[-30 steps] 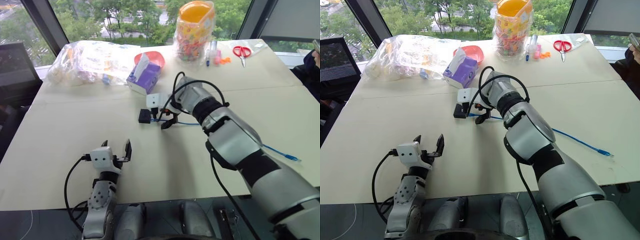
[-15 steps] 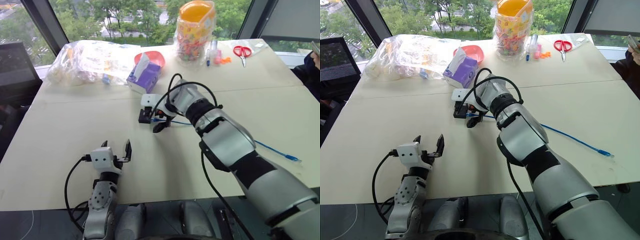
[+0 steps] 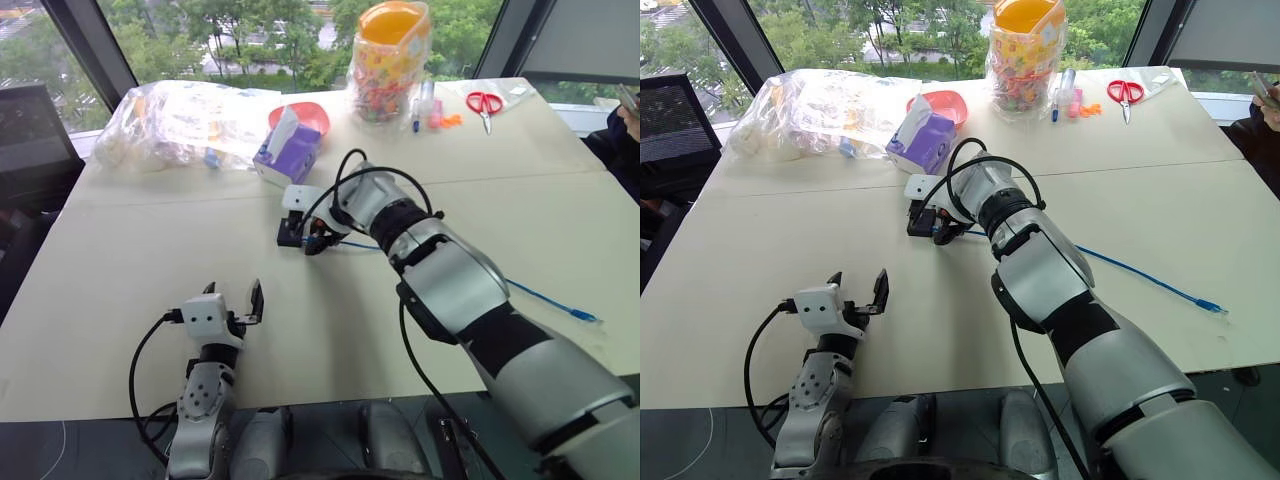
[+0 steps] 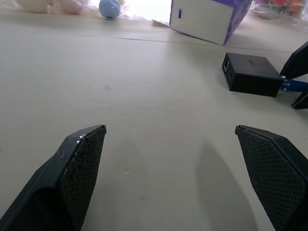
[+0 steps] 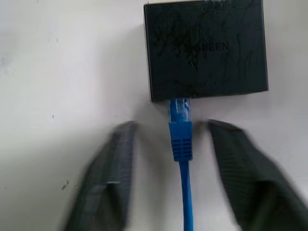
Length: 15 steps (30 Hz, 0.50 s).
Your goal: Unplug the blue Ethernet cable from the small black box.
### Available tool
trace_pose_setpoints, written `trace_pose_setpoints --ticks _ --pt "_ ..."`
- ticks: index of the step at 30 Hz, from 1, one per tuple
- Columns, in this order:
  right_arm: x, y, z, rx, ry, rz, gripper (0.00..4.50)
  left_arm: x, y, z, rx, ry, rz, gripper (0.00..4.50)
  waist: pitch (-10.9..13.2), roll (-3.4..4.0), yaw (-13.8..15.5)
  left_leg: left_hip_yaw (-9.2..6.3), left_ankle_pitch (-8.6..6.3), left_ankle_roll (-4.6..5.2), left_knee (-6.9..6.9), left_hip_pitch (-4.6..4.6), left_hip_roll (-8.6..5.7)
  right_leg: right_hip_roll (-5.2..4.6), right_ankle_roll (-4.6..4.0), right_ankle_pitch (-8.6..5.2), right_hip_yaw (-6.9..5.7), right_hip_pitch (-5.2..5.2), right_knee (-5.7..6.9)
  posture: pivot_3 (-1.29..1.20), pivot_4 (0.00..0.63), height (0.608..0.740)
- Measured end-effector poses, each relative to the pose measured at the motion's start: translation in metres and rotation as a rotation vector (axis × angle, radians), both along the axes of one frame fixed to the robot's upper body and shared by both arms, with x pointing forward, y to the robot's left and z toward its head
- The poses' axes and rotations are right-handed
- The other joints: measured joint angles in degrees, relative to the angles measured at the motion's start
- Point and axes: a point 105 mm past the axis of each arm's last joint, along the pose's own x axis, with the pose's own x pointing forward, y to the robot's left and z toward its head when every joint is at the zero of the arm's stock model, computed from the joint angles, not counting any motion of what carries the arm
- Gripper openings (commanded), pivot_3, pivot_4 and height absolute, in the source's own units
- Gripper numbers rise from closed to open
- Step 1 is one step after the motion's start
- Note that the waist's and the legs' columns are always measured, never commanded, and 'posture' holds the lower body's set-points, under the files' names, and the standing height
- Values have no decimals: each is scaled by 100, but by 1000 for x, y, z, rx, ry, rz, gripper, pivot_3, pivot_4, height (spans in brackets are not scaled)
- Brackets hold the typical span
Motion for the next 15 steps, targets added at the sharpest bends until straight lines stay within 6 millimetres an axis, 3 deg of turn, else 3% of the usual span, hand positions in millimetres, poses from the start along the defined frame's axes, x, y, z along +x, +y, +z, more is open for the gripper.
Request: trace_pose_setpoints --ticks 1,2,8,12,15 --pt "0 1 0 5 2 -6 249 0 0 0 0 1 0 4500 0 0 0 0 0 0 0 0 0 0 0 0 0 0 0 0 150 740" --pt "0 2 0 9 2 -8 54 0 0 0 0 2 0 4500 0 0 -1 0 0 0 0 0 0 0 0 0 0 0 1 0 150 740" --pt "0 3 1 39 14 -37 54 -1 -1 0 -14 13 -32 4500 0 0 -3 0 0 0 0 0 0 1 1 0 0 0 2 0 150 740" --pt "11 -4 8 105 -52 -67 54 -3 -8 6 -47 65 -258 4500 0 -1 1 -2 0 0 2 0 0 2 0 0 0 -1 8 0 150 740" --pt "26 -20 14 165 -202 -45 54 -1 -1 12 -85 91 -344 4500 3 -7 -3 -4 1 0 9 0 0 3 1 1 0 2 8 0 150 740"
